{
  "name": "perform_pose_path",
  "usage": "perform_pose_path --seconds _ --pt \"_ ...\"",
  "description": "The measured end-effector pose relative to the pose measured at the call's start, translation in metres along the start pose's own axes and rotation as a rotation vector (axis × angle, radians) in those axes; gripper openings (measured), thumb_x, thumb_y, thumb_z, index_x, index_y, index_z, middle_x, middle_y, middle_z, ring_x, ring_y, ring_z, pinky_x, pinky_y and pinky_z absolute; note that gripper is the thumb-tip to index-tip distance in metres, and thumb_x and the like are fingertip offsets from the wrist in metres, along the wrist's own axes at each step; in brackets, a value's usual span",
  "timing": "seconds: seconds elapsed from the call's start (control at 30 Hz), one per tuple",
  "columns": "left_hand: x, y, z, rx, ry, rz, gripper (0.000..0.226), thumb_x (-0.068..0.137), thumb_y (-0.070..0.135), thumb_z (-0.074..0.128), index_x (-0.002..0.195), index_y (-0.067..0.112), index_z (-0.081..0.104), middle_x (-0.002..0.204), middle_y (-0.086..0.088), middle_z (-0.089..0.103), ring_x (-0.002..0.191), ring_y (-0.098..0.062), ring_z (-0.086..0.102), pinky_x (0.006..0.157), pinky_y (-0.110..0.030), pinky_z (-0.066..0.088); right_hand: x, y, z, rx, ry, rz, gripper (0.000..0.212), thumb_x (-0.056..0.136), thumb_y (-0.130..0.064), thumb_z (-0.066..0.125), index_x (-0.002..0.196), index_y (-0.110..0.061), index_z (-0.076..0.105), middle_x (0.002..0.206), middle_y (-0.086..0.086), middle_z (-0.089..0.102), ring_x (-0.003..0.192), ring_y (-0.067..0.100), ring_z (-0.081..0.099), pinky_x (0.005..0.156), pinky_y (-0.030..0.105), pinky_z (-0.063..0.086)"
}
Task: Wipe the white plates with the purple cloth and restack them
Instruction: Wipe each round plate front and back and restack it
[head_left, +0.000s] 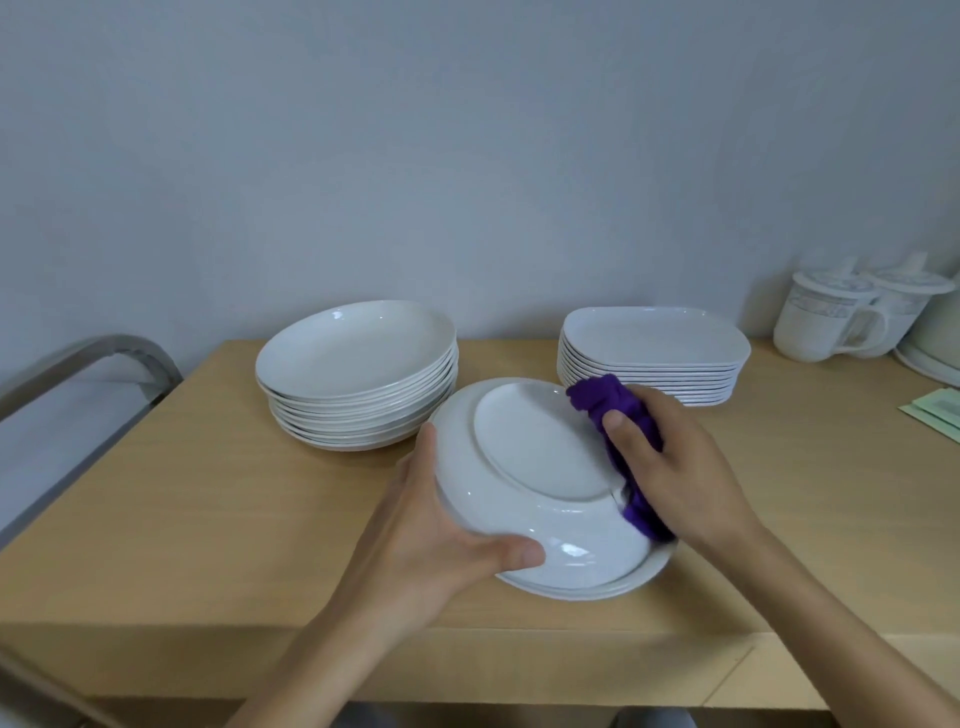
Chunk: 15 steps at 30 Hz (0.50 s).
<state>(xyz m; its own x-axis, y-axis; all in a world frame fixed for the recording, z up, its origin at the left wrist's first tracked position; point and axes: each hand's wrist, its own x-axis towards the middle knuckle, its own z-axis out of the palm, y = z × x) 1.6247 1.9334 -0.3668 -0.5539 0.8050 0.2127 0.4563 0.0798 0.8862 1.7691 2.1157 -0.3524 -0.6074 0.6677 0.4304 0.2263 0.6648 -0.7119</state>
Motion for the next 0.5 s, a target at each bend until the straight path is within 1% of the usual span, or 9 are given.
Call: perform_pose_path --seconds 0.1,0.23,0.27,0.3,0.33,0.37,0.4,0.43,0.5 --pt "0.0 -0.001 0.0 -0.006 0.008 0.002 0.104 0.036 0.057 0.09 0.129 0.047 0.045 0.131 0.018 0.057 0.123 -0.004 0.053 0.1 -0.041 0.048 -0.025 -0.007 0.006 -0.09 0.035 -0.074 0.036 0.089 -0.049 0.043 0.118 -0.033 0.055 0.108 -0.013 0.057 0.102 0.011 0.049 0.086 0.028 0.038" --pt "0.0 -0.004 -0.004 -0.017 -0.048 -0.005 0.101 0.04 0.047 0.092 0.129 0.046 0.044 0.13 0.017 0.058 0.123 -0.008 0.055 0.1 -0.042 0.049 -0.049 -0.029 0.022 -0.188 0.087 -0.2 0.037 0.09 -0.047 0.043 0.121 -0.03 0.053 0.114 -0.009 0.054 0.107 0.015 0.045 0.091 0.031 0.037" --pt "0.001 -0.004 -0.007 -0.025 -0.081 -0.012 0.105 0.04 0.045 0.091 0.131 0.05 0.04 0.129 0.022 0.057 0.123 -0.003 0.053 0.101 -0.035 0.048 -0.053 -0.034 0.026 -0.217 0.111 -0.23 0.037 0.09 -0.047 0.044 0.122 -0.029 0.052 0.115 -0.007 0.054 0.108 0.017 0.045 0.09 0.033 0.039" --pt "0.001 -0.004 -0.011 -0.039 -0.113 -0.02 0.114 0.039 0.045 0.09 0.136 0.056 0.03 0.127 0.034 0.054 0.122 0.009 0.049 0.101 -0.022 0.046 -0.056 -0.039 0.029 -0.246 0.133 -0.259 0.037 0.091 -0.046 0.044 0.122 -0.028 0.051 0.116 -0.005 0.055 0.107 0.019 0.047 0.088 0.034 0.041" --pt "0.0 -0.004 -0.015 -0.057 -0.135 -0.04 0.129 0.037 0.045 0.09 0.14 0.059 0.014 0.122 0.048 0.049 0.118 0.023 0.044 0.095 -0.007 0.041 -0.058 -0.045 0.033 -0.279 0.146 -0.294 0.037 0.091 -0.045 0.045 0.122 -0.028 0.05 0.116 -0.004 0.055 0.106 0.021 0.048 0.086 0.036 0.043" --pt "-0.001 -0.004 -0.02 -0.08 -0.148 -0.074 0.142 0.037 0.044 0.093 0.141 0.057 -0.002 0.116 0.056 0.045 0.111 0.033 0.04 0.087 0.001 0.038 -0.061 -0.051 0.038 -0.318 0.151 -0.337 0.037 0.09 -0.045 0.045 0.122 -0.027 0.05 0.117 -0.002 0.056 0.105 0.023 0.049 0.083 0.038 0.045" --pt "-0.002 -0.004 -0.025 -0.105 -0.161 -0.105 0.149 0.038 0.039 0.095 0.141 0.053 -0.012 0.117 0.057 0.041 0.108 0.035 0.04 0.084 0.002 0.038 -0.062 -0.058 0.043 -0.367 0.149 -0.389 0.037 0.09 -0.044 0.045 0.122 -0.027 0.05 0.117 -0.001 0.057 0.104 0.025 0.05 0.081 0.038 0.047" --pt "-0.003 -0.007 -0.028 -0.13 -0.18 -0.121 0.15 0.042 0.033 0.095 0.141 0.053 -0.015 0.126 0.051 0.04 0.107 0.033 0.043 0.083 0.0 0.04 -0.063 -0.065 0.049 -0.422 0.143 -0.439 0.037 0.089 -0.044 0.045 0.121 -0.026 0.052 0.116 0.0 0.058 0.103 0.027 0.051 0.079 0.038 0.047" --pt "-0.004 -0.01 -0.034 -0.188 -0.215 -0.126 0.142 0.048 0.024 0.085 0.142 0.054 -0.016 0.135 0.036 0.045 0.104 0.021 0.056 0.08 -0.006 0.045 -0.06 -0.078 0.06 -0.528 0.125 -0.481 0.036 0.087 -0.044 0.045 0.115 -0.025 0.057 0.111 0.0 0.06 0.1 0.028 0.054 0.075 0.038 0.047"
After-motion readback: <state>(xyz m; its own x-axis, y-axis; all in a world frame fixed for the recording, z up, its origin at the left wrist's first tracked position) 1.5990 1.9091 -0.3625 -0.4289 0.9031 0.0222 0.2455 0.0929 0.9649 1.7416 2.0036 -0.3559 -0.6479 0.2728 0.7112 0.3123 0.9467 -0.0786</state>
